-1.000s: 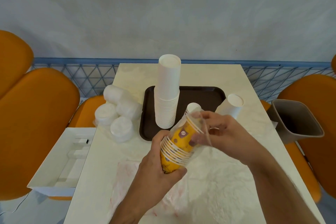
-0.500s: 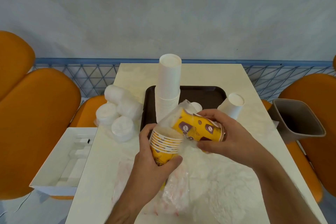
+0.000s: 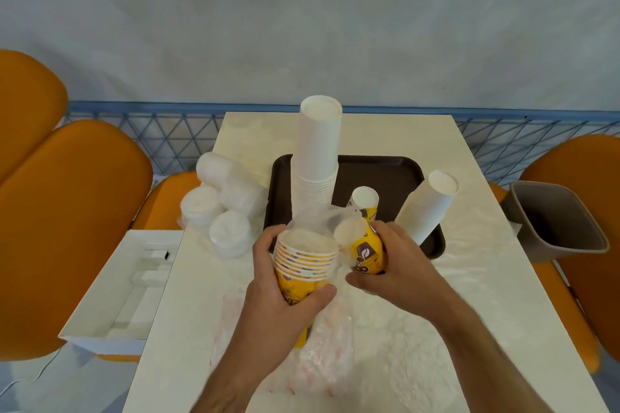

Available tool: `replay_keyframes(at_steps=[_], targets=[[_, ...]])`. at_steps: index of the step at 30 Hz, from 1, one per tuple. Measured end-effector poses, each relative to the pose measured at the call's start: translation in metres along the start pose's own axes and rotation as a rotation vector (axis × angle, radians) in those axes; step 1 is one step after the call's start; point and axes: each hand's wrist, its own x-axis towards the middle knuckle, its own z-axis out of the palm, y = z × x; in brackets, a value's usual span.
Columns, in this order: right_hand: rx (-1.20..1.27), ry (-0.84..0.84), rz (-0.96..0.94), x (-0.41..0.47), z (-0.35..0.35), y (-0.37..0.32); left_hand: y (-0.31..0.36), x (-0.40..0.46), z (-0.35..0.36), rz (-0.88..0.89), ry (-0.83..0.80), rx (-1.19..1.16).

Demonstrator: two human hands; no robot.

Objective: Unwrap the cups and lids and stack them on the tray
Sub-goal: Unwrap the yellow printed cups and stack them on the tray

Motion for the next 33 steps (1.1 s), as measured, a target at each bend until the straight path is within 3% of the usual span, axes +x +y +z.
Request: replay_keyframes(at_steps=[5,10,16,21,25,33], targets=[[0.203,0.233,-0.005,0.007,-0.005,0.008,-0.002,-0.002,-0.007,-0.013,0.026,-0.015],[0.252,0.429,-0.051,0.038,-0.02,-0.002,-0.001,-0.006,-0.009,-0.034,0.02,-0.019],[0.309,0.326,-0.063,0.067,-0.021,0.0,-0.001,-0.007,-0.009,-0.042,0.007,-0.021],[0.086,0.293,-0.101,0.076,-0.006,0.022,-0.004,-0.009,-0.01,-0.056,0.017,-0.025],[-0.089,0.248,0.006,0.077,0.013,0.047,-0.005,-0.009,-0.009,-0.056,0.019,-0.015],[-0.224,0.202,0.03,0.067,0.029,0.068,-0.004,-0.007,-0.007,-0.058,0.019,0.002]])
